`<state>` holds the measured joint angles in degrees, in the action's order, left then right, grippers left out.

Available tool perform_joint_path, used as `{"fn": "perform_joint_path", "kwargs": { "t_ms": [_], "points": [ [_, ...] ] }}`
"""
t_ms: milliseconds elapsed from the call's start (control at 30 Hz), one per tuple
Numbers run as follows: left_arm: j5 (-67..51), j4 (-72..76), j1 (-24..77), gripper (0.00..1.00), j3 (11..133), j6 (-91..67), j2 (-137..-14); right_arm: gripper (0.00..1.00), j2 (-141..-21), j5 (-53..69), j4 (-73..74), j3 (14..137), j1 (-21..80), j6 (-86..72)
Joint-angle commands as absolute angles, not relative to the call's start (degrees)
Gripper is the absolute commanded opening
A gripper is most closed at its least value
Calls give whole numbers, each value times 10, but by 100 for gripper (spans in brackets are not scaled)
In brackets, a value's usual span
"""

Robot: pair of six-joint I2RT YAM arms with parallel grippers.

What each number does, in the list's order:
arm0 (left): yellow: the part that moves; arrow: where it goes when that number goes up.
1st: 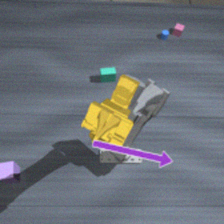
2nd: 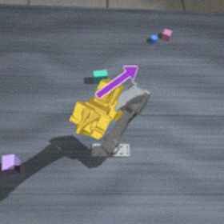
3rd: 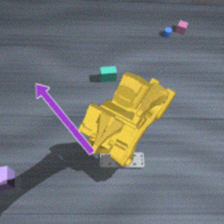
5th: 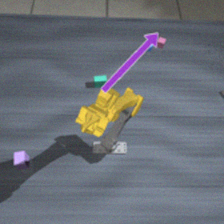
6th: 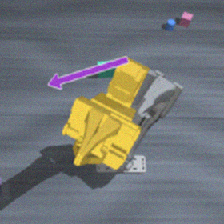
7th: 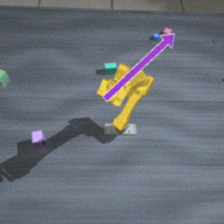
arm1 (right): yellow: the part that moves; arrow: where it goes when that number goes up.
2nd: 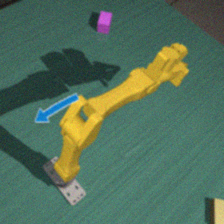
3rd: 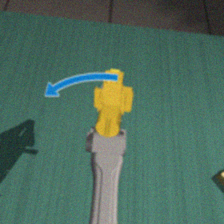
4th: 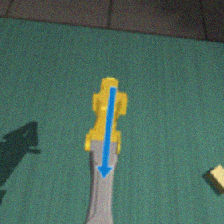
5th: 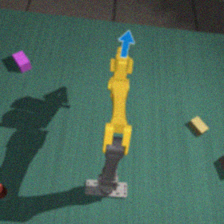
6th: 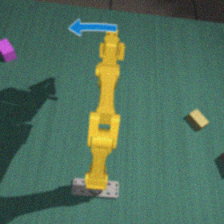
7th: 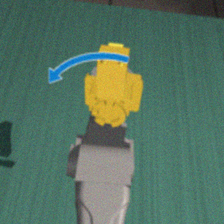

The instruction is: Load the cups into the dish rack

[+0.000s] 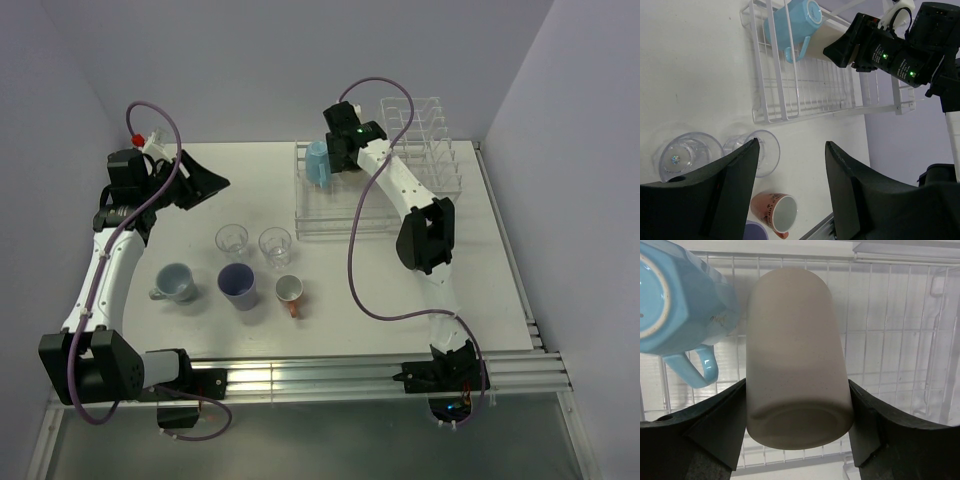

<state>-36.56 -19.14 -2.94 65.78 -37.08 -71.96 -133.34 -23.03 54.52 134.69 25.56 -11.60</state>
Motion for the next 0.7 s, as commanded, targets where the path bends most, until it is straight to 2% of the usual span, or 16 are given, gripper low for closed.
{"fn": "perform_joint_path", "kwargs": {
  "t_ms": [0,167,667],
  "points": [
    [-367,-171,-28,61,660,-359,-717,77,-1343,-238,533,1364,250,-107],
    [-367,-173,-29,61,658,-359,-717,83,-1338,-237,526,1357,250,-105],
    [-366,-171,-29,61,655,-359,-719,86,-1334,-229,515,1352,250,-101]
  ]
}}
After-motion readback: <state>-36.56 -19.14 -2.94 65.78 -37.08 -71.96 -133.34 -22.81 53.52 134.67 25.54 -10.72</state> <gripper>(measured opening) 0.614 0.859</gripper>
